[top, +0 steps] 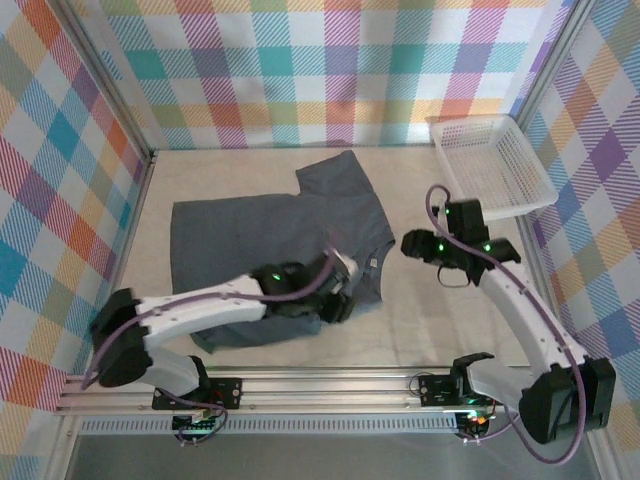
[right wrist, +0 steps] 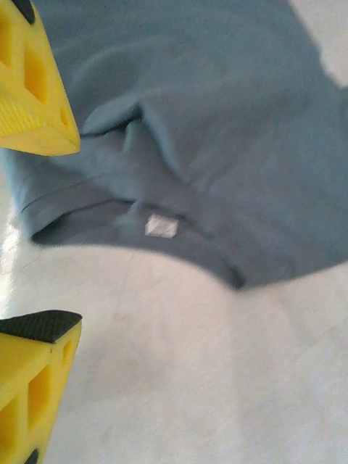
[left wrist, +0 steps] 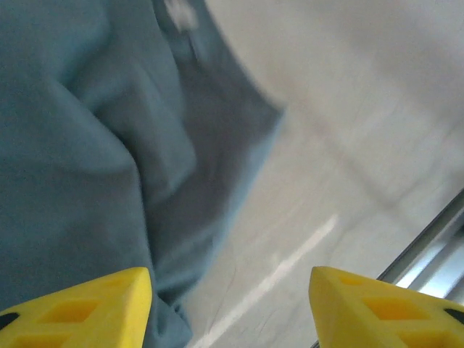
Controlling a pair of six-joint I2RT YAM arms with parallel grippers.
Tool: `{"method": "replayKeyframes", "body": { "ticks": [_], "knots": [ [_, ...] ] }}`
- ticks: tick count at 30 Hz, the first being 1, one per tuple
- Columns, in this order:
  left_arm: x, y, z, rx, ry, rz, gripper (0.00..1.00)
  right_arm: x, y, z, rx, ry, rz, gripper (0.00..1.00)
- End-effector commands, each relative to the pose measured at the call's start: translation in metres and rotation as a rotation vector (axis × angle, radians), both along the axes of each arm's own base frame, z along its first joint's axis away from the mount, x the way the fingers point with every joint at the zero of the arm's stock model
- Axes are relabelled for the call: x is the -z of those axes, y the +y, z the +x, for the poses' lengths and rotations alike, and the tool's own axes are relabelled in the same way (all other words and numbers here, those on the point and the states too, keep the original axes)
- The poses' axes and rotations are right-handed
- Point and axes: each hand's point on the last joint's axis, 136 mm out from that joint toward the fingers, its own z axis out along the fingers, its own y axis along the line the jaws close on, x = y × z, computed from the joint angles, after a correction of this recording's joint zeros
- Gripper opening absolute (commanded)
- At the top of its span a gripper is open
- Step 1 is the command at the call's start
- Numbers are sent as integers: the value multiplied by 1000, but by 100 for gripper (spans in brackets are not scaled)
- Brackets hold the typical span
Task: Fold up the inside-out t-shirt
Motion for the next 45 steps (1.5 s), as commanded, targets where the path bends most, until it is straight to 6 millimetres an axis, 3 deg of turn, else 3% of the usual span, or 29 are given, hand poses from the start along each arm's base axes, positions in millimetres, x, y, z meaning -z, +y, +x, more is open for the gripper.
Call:
{"method": "replayKeyframes", "body": {
  "ticks": [1, 8, 10, 12, 13, 15, 19, 21, 24, 29, 32, 35, 41, 43, 45],
  "knots": [
    [15, 4, 10, 61, -142, 167, 63, -13, -9, -7, 53, -62, 11, 60],
    [67, -7, 27, 176, -180, 383, 65, -16, -2, -8, 34, -51, 49, 60],
    [80, -10, 31, 189, -184, 424, 57, -18, -1, -6, 40, -58, 57, 60],
    [78, -17, 33, 184, -186, 394, 36, -21, 0, -4, 39, -65, 64, 60],
    [72, -20, 34, 176, -191, 368, 28, -22, 0, -4, 37, -66, 63, 60],
    [55, -24, 37, 144, -188, 298, 0, -26, -1, -5, 33, -71, 54, 60],
    [6, -18, 43, 26, -72, 74, 0, -39, 6, -7, -27, -128, 79, 55],
    [-29, -18, 46, -39, 84, -177, 0, -49, 23, -9, -128, -201, 144, 53],
    [-61, -1, 70, -158, 252, -442, 0, -55, 52, -17, -284, -304, 268, 53],
    [-83, 10, 85, -179, 333, -556, 0, -43, 112, -47, -572, -456, 347, 62],
    [-102, 9, 93, -188, 358, -655, 0, -24, 143, -51, -615, -464, 350, 67],
    [-115, 8, 94, -177, 366, -690, 0, -11, 167, -38, -585, -447, 356, 69],
    [-116, 10, 92, -187, 377, -702, 0, -18, 210, -15, -574, -477, 426, 76],
    [-118, 8, 90, -183, 386, -719, 0, -12, 211, -1, -524, -474, 378, 72],
    [-121, 11, 89, -187, 372, -717, 0, 2, 193, 21, -372, -447, 282, 58]
  ]
}}
